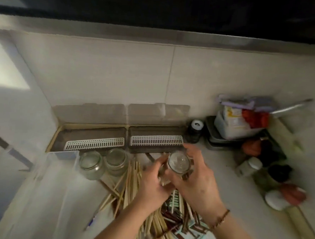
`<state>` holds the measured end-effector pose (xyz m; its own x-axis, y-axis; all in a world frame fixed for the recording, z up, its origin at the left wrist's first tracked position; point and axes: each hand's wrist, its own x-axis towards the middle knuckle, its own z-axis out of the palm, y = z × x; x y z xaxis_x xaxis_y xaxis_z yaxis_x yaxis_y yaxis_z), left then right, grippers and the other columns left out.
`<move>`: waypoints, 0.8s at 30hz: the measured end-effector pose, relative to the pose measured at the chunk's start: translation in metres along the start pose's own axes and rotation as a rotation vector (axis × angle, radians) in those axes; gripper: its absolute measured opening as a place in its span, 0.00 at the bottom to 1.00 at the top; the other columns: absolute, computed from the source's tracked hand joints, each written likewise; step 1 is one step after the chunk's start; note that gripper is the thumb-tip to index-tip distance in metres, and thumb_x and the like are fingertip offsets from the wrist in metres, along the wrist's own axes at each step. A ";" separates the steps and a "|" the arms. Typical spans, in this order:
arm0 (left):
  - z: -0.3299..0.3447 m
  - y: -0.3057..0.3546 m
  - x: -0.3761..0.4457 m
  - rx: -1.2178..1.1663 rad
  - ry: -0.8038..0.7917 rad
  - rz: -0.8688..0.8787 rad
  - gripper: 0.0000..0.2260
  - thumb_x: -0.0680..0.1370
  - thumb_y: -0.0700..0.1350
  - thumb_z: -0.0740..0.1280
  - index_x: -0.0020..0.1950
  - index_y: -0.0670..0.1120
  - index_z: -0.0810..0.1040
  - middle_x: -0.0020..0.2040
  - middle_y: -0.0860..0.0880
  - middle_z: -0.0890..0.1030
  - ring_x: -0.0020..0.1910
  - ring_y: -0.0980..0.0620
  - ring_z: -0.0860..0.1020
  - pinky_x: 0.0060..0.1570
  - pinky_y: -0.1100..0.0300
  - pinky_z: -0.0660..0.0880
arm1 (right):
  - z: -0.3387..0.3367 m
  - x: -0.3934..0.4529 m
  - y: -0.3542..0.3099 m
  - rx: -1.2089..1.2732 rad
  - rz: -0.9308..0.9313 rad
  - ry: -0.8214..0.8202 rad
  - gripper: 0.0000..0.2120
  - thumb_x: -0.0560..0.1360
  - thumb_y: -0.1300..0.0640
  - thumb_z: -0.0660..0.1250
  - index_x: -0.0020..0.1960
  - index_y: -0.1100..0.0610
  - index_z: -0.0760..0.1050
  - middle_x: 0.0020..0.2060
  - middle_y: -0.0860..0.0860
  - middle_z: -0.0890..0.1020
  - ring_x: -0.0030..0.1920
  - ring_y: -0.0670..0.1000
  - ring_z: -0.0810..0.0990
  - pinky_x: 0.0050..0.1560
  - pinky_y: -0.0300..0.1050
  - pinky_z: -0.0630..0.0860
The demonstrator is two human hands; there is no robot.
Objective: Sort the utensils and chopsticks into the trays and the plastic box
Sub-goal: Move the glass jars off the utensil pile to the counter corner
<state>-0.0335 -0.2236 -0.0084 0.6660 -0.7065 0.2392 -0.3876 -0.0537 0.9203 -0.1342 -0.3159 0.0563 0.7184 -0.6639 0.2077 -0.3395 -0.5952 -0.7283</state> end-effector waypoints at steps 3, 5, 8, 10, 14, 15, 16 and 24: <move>0.040 0.017 0.003 -0.040 -0.138 -0.019 0.29 0.66 0.54 0.73 0.65 0.64 0.70 0.58 0.65 0.77 0.57 0.64 0.77 0.53 0.62 0.77 | -0.031 -0.012 0.027 -0.026 0.086 0.078 0.35 0.62 0.43 0.74 0.64 0.36 0.60 0.49 0.34 0.76 0.47 0.38 0.78 0.42 0.33 0.75; 0.069 0.027 0.005 -0.077 -0.227 -0.032 0.28 0.66 0.55 0.73 0.65 0.62 0.71 0.58 0.65 0.77 0.57 0.65 0.76 0.55 0.64 0.76 | -0.052 -0.021 0.044 -0.045 0.149 0.127 0.35 0.62 0.41 0.73 0.63 0.34 0.59 0.47 0.31 0.75 0.44 0.35 0.76 0.39 0.28 0.71; 0.113 0.041 0.006 -0.007 -0.350 -0.002 0.27 0.67 0.53 0.75 0.64 0.60 0.70 0.59 0.64 0.75 0.58 0.73 0.70 0.56 0.77 0.67 | -0.082 -0.037 0.072 -0.076 0.253 0.213 0.35 0.61 0.42 0.74 0.63 0.36 0.61 0.45 0.32 0.75 0.44 0.38 0.75 0.40 0.32 0.70; 0.144 0.047 0.003 0.073 -0.391 0.001 0.31 0.67 0.51 0.76 0.67 0.55 0.69 0.62 0.61 0.71 0.59 0.71 0.68 0.55 0.80 0.63 | -0.099 -0.049 0.092 -0.097 0.324 0.278 0.33 0.60 0.43 0.74 0.61 0.36 0.62 0.45 0.33 0.75 0.44 0.40 0.75 0.40 0.33 0.70; 0.205 0.055 -0.009 0.075 -0.468 -0.152 0.30 0.68 0.49 0.77 0.67 0.53 0.70 0.62 0.57 0.69 0.57 0.59 0.72 0.56 0.69 0.72 | -0.130 -0.074 0.132 -0.124 0.487 0.382 0.33 0.62 0.45 0.76 0.60 0.35 0.62 0.45 0.36 0.76 0.44 0.47 0.77 0.37 0.39 0.72; 0.219 0.056 -0.012 0.042 -0.517 -0.220 0.28 0.68 0.48 0.76 0.66 0.53 0.71 0.60 0.57 0.70 0.54 0.58 0.73 0.54 0.66 0.74 | -0.136 -0.080 0.142 -0.126 0.527 0.400 0.33 0.62 0.46 0.77 0.61 0.36 0.63 0.47 0.39 0.77 0.44 0.48 0.78 0.38 0.41 0.74; 0.233 0.057 -0.014 -0.001 -0.576 -0.292 0.25 0.69 0.46 0.76 0.63 0.53 0.73 0.57 0.58 0.73 0.52 0.57 0.75 0.53 0.64 0.76 | -0.141 -0.086 0.151 -0.132 0.564 0.418 0.33 0.63 0.46 0.78 0.61 0.36 0.63 0.48 0.41 0.78 0.44 0.49 0.79 0.38 0.43 0.75; 0.305 0.064 -0.033 -0.105 -0.753 -0.444 0.14 0.75 0.38 0.65 0.51 0.58 0.78 0.53 0.58 0.80 0.55 0.58 0.78 0.57 0.64 0.74 | -0.161 -0.112 0.211 -0.126 0.769 0.570 0.34 0.63 0.50 0.78 0.62 0.39 0.62 0.53 0.49 0.80 0.49 0.57 0.80 0.40 0.47 0.74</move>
<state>-0.2745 -0.4188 -0.0518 0.1300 -0.9153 -0.3811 -0.1070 -0.3951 0.9124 -0.3838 -0.4400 -0.0158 -0.1190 -0.9928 0.0127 -0.6807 0.0723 -0.7290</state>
